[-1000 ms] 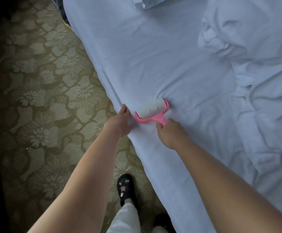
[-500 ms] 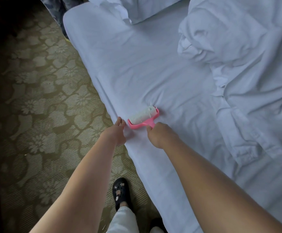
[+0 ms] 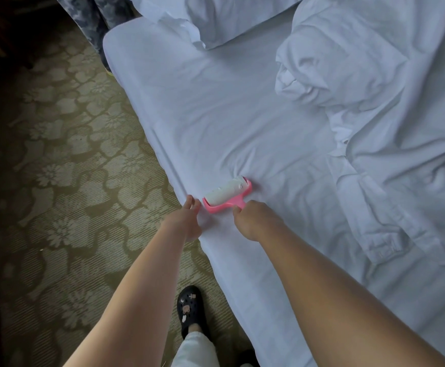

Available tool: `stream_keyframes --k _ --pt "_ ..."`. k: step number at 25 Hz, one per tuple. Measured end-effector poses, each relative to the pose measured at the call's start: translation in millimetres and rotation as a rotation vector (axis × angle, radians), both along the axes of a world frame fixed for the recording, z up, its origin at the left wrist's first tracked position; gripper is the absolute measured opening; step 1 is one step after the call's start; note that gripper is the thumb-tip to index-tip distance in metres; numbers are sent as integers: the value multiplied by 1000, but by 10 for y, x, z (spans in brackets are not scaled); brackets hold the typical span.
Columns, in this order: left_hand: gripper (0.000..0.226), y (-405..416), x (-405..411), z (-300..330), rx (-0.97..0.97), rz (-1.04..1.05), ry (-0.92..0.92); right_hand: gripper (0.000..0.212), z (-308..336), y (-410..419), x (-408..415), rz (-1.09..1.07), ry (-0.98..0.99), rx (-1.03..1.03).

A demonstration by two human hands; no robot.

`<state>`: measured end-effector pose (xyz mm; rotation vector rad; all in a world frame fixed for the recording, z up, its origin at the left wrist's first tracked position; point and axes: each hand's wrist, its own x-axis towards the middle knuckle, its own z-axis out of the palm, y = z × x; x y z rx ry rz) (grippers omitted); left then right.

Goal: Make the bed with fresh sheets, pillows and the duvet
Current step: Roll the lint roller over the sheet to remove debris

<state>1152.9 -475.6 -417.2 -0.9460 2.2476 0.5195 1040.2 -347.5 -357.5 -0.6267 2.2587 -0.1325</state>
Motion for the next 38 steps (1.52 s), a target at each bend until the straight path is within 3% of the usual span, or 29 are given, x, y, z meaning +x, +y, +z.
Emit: stream_keyframes --k 8,13,18,29,38 --pt "76 176 -15 105 55 -48 -91 46 144 165 0 56 -11 194" --pt "81 65 43 16 -58 -100 -105 49 36 64 0 37 -10 133" --pt "81 -542 -149 51 -139 -97 -95 51 13 -396 -137 38 0 100" --pt "86 -1410 -301 -79 -85 -176 -18 50 -57 -1568 -445 -10 17 43" --pt "87 -1374 -309 18 -81 -154 -15 52 -20 -1378 -348 -1 25 39"
